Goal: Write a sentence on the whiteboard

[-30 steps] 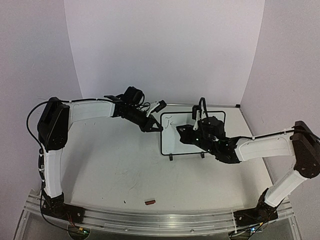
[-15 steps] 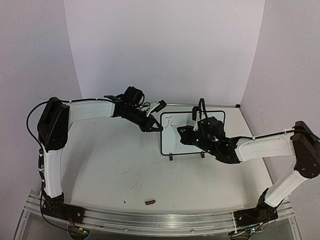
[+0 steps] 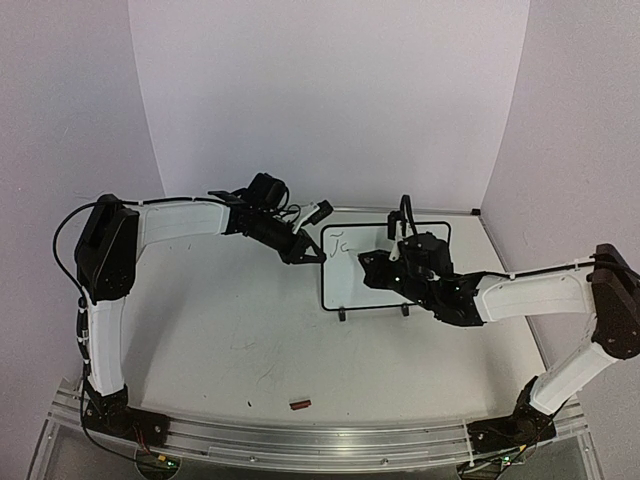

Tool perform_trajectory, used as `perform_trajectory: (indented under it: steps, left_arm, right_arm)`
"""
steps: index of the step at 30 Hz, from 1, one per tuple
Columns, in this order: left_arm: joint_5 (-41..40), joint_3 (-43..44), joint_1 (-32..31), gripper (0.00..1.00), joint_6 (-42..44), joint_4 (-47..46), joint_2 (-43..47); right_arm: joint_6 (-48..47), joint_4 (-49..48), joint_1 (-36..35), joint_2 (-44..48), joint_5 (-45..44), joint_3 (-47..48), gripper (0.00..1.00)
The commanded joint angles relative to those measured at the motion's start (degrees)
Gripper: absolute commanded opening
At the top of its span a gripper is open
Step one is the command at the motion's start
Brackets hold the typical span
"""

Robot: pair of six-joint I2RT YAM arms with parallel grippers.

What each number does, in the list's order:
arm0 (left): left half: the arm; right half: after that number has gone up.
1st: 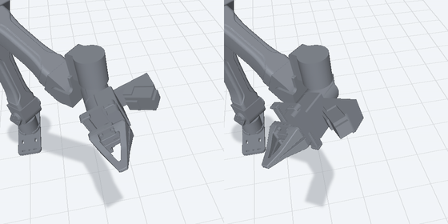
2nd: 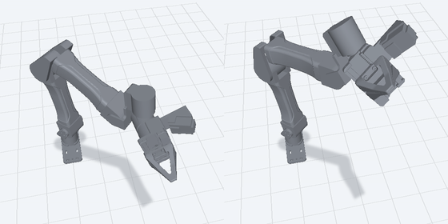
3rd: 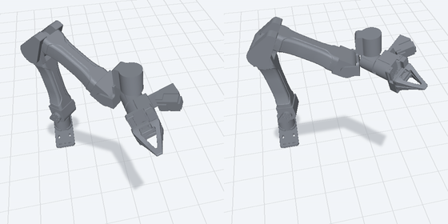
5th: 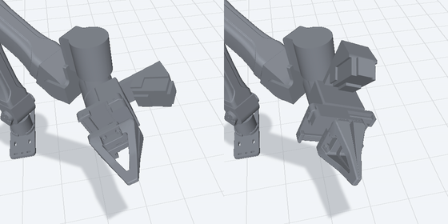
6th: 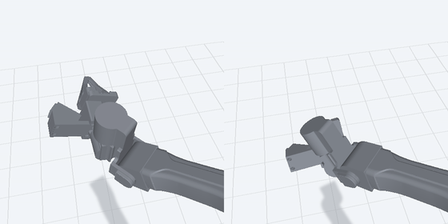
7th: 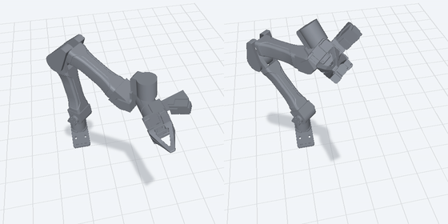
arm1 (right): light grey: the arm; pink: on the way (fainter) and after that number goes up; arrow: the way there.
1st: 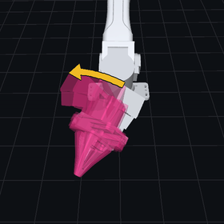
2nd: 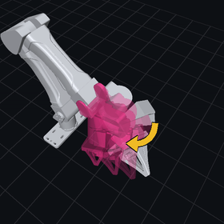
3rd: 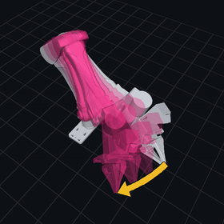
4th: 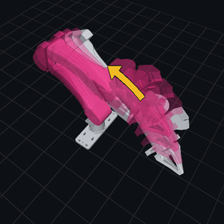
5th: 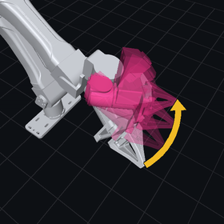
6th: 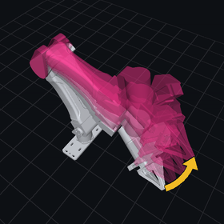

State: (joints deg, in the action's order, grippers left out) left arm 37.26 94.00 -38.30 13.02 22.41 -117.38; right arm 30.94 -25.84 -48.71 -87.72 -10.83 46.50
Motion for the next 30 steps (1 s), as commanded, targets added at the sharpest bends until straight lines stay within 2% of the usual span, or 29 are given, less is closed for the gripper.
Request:
perform_trajectory:
  steps: [1,21,30]
  left_arm:
    - [-3.87,-0.16,0.15,0.00,1.03,0.96,0.40]
    - [-3.82,-0.13,0.14,0.00,1.04,1.05,0.51]
    - [-3.95,-0.23,0.11,0.00,1.00,1.05,0.66]
  right_arm:
    - [-1.39,0.29,0.54,1.34,-1.84,2.56,0.00]
    - [-2.11,-0.55,0.50,2.37,0.40,2.87,0.00]
    - [-1.84,-2.76,0.49,4.91,1.86,0.24,0.00]
